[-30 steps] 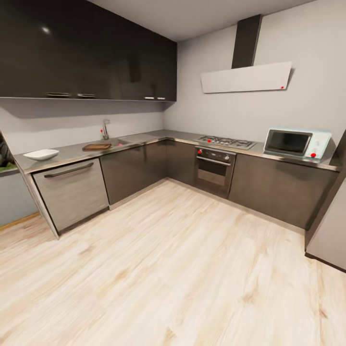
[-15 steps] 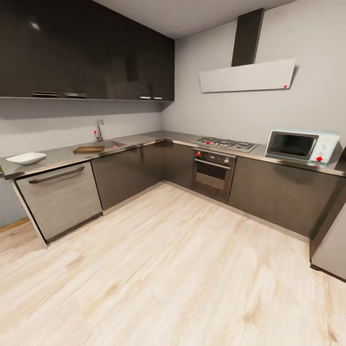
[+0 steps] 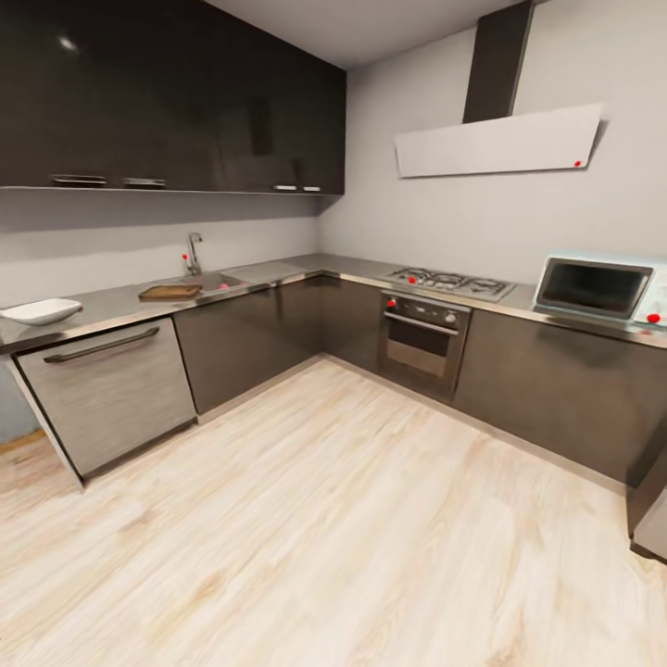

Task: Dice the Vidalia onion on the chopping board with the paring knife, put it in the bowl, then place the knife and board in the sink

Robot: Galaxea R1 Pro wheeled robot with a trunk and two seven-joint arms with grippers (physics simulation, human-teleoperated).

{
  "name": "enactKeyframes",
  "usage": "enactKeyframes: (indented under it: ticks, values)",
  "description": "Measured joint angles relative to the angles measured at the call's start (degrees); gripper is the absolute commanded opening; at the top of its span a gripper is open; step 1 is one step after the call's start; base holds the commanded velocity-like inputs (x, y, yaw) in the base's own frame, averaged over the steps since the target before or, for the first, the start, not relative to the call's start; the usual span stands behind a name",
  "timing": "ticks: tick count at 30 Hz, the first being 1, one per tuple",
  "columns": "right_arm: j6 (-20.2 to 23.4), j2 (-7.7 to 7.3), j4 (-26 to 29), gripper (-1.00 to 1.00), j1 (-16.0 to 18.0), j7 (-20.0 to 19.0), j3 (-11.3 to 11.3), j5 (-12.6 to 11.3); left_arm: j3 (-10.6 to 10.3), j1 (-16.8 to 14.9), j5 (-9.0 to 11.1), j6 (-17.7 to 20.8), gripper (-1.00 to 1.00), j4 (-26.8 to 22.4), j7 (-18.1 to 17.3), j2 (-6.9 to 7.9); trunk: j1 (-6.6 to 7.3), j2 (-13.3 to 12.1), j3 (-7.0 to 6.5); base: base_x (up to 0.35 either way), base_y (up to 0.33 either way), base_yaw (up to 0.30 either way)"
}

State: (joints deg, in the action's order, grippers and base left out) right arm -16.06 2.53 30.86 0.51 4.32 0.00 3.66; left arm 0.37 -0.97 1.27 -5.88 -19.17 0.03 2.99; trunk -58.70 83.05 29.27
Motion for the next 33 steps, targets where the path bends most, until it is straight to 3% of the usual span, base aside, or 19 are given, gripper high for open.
enactKeyframes:
  ticks: [33]
  values:
    - [0.0, 0.00, 0.0, 1.00, 0.0, 0.1, 0.0, 0.1, -0.1, 0.0, 0.0, 0.0, 1.00, 0.0, 0.1, 0.00, 0.00, 0.0, 0.00, 0.297, -0.161, 0.248]
